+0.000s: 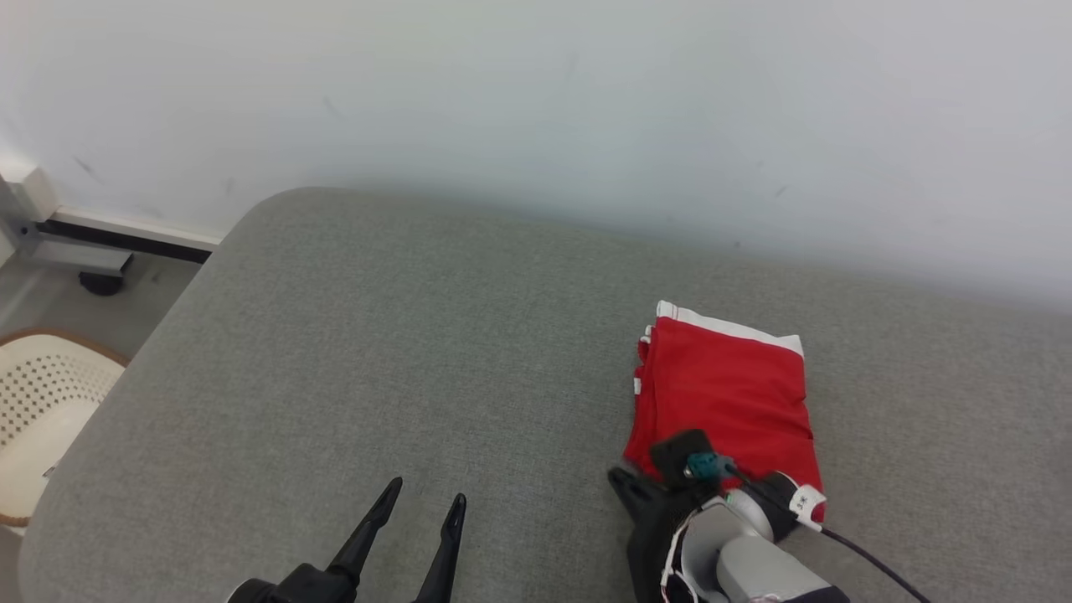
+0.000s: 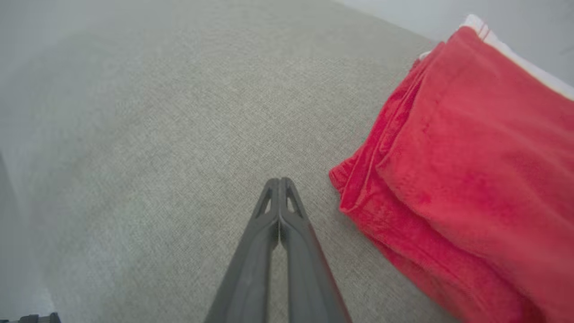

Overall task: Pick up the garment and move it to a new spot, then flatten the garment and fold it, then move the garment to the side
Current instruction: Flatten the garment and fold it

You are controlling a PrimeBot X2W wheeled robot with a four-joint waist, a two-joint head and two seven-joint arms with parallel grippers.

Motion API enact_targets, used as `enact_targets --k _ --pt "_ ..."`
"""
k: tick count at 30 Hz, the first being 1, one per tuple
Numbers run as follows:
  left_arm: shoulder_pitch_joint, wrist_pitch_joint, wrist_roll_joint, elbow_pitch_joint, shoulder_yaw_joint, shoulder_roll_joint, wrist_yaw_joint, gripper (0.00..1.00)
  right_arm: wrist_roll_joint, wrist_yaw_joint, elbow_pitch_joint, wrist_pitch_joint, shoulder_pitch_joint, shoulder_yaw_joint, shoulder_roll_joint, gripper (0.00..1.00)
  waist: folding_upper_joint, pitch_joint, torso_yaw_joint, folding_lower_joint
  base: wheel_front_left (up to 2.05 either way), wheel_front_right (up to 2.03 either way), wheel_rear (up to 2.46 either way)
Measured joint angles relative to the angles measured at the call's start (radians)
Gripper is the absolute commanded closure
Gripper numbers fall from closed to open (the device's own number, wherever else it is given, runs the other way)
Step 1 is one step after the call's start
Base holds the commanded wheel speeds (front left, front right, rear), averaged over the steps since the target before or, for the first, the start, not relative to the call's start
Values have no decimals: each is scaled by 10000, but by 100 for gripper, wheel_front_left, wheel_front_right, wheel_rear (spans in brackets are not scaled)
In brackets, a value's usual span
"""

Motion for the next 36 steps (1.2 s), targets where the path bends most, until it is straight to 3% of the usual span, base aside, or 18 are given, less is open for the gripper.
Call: enact_targets --k 2,4,5,11,16,24,30,36 --pt "13 0 0 8 56 19 13 0 364 0 -418 -190 -31 -13 6 100 0 -64 -106 0 0 0 0" --pt "59 -2 2 8 105 69 59 0 412 0 -706 -571 -50 -339 -4 55 0 -140 -237 0 0 0 0" --pt "79 -2 2 12 140 81 84 0 385 0 -842 -765 -41 -591 -21 0 0 -179 -310 0 0 0 0" --pt "287 -10 8 -146 621 96 90 0 -349 0 -2309 -1680 970 -2727 -401 0 0 -432 -882 0 0 0 0" --pt "556 -10 -27 -322 1480 -100 27 0 -1212 0 -4798 -1848 2520 -4566 -303 0 0 -590 -1506 0 0 0 0" --pt "1091 -10 35 -405 2903 -539 -174 0 -2094 0 -8034 -1269 4865 -5768 -130 0 0 -752 -2486 0 0 0 0" --pt "1406 -10 332 -176 3766 -823 -272 0 -2362 0 -8669 -1438 5848 -6257 -82 0 -1 -875 -3005 -1 0 0 0" --pt "1750 -12 616 328 4182 -915 -596 0 -2215 -2 -8165 -1762 6055 -6238 -61 0 0 -1030 -3185 -1 0 0 0"
